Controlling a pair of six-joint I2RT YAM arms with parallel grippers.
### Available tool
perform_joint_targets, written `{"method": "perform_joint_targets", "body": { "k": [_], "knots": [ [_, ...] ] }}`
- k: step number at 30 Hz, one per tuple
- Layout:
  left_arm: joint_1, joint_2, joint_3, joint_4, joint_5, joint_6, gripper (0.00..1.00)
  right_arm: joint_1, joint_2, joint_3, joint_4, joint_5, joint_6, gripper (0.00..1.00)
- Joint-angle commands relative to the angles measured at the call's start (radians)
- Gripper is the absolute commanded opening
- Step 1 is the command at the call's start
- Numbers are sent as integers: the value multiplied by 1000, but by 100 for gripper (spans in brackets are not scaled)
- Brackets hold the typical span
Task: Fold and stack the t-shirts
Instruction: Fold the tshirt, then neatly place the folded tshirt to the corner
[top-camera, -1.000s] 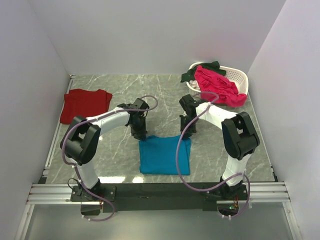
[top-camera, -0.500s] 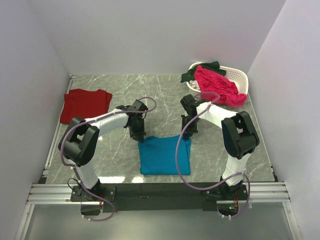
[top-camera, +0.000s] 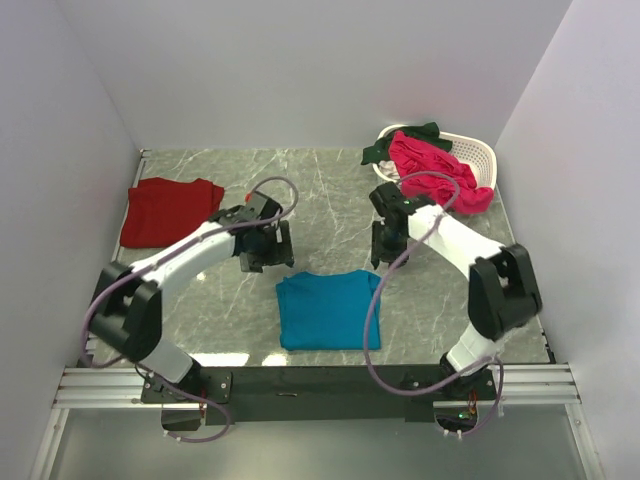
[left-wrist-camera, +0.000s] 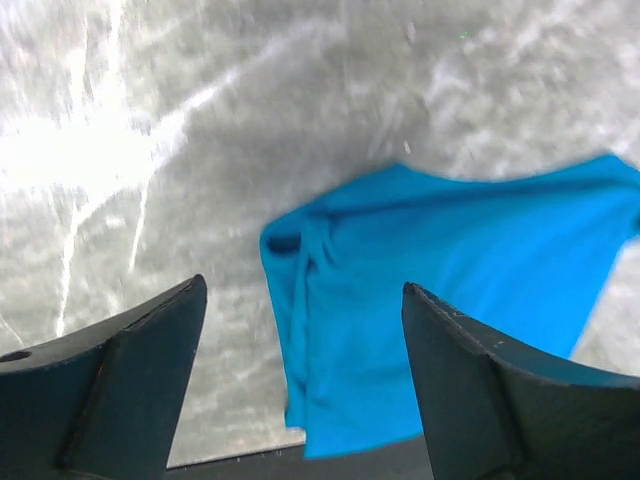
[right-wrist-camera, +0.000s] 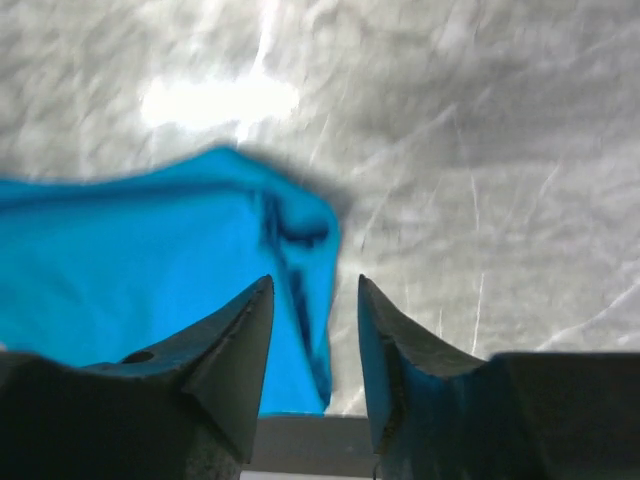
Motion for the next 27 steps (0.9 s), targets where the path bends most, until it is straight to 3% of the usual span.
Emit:
{"method": "perform_joint_targets", "body": {
  "k": [1,7,12,15,16,19,27],
  "knots": [
    [1,-110,-94,95,69,-22,85,43,-115,-72,-21,-42,3,44],
    [1,-231,-307,233,250,-31,89,159,-171,-187,86,-230,48,37],
    [1,-278,-422,356,327,-56,91,201,-71,-215,112,-223,106,31],
    [1,-281,-473,408,359,-76,91,204,-10,-233,140,-221,122,20],
    [1,-281,-491,417,368,-82,91,204,5,-238,140,-217,123,11],
    [1,-267,-513,451,377,-96,91,206,61,-256,149,-209,122,3],
    [1,-170,-595,558,422,-100,91,204,139,-281,192,-212,120,0]
  ]
}}
